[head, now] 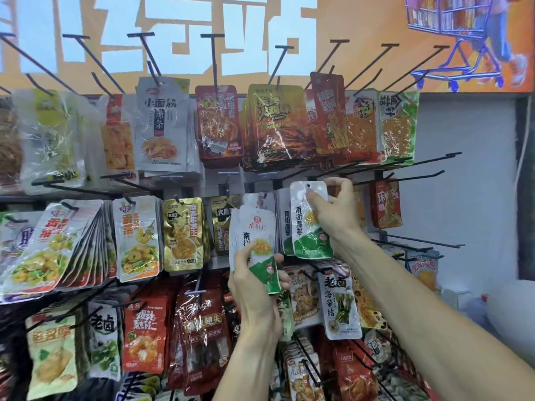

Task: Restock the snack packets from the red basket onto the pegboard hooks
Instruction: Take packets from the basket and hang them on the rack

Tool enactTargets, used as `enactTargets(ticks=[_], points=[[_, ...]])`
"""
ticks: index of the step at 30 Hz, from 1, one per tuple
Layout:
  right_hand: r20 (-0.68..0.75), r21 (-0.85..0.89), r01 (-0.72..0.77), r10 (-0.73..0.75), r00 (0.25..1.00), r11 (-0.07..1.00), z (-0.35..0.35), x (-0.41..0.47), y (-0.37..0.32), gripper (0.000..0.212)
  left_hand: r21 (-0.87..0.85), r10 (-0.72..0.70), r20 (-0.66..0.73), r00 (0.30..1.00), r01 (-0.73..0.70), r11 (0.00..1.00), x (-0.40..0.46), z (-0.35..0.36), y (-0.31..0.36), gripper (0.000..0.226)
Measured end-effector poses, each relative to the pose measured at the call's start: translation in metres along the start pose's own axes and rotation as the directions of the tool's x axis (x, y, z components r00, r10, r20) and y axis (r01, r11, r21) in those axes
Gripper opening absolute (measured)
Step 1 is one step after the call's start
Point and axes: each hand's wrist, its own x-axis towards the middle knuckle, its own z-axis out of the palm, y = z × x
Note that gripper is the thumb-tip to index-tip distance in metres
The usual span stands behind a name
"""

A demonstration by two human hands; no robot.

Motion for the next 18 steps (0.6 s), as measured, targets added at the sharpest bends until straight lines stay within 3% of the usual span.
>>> enactTargets(ticks=[9,18], points=[[-0.077,-0.015,-0.016,0.014,0.997,1.000,0.008,0.013,0.004,0.031,0.085,0.035,0.107,0.994,-0.044,0.995,-0.005,-0.003,0.008,0.043],[-0.035,-0.135,0.153,-0.159,0.987,0.979,0.008,0.014,-0.001,0.024,0.096,0.003,0.141,0.990,-0.017,0.995,-0.004,-0.002,0.010,0.043]])
